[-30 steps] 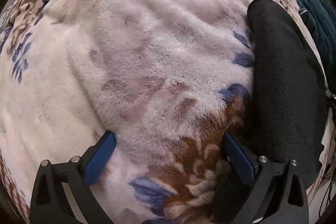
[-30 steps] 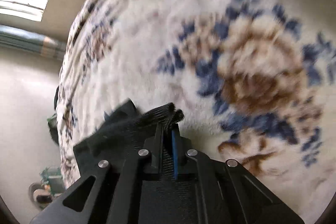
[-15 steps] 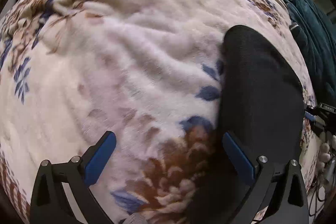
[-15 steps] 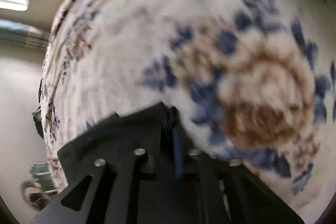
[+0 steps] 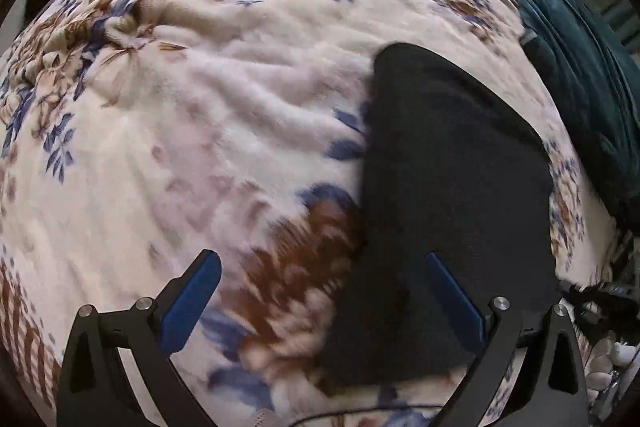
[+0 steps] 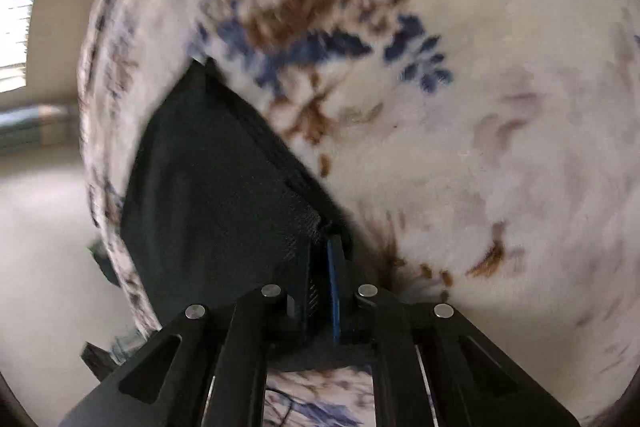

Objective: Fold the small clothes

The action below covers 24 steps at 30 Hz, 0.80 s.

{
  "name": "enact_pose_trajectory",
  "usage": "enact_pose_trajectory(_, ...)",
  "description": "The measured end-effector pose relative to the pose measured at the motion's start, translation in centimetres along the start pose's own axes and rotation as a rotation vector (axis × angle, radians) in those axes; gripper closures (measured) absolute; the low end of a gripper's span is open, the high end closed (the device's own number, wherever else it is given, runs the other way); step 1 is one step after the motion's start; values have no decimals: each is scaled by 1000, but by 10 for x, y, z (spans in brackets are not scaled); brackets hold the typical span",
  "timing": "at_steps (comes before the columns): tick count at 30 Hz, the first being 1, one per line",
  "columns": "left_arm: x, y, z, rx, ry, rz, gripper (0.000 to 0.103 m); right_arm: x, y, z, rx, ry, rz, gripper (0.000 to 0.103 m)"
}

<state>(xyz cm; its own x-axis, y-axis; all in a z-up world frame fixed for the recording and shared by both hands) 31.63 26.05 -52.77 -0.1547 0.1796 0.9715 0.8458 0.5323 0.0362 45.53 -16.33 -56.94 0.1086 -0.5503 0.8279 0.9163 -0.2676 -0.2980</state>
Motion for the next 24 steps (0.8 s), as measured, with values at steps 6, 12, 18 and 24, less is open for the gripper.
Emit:
enact_pose_trajectory(6,-5,-21,-21,-73,13,32,0,24,-37,-7,11,-82,-28,95)
enact_pose_trajectory(12,-1,-27,-20,-43,-4,41,0,20,-63,-33,-75,-50,14,57)
enact_pose_trajectory(18,-2,-31,-12,6,-3,39,0,-21,-72,-42,-279,220,35,56)
enact_pose_trajectory(24,-2,-33,-7,61,-31,41,0,-38,-56,-5,-164,253,-118,86)
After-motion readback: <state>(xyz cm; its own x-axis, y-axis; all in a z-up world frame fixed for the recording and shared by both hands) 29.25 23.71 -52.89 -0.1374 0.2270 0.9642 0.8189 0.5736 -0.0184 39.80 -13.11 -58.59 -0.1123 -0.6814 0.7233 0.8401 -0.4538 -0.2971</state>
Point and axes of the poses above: each gripper's, at about its wrist camera, not at the fingertips, and x roughly against the way its jaws point, z to its left, y to its top, the point moved 4 cm from there along -x, roughly the way its jaws point, and after that the axes turned 11 degrees about z, right-handed, at the moved point
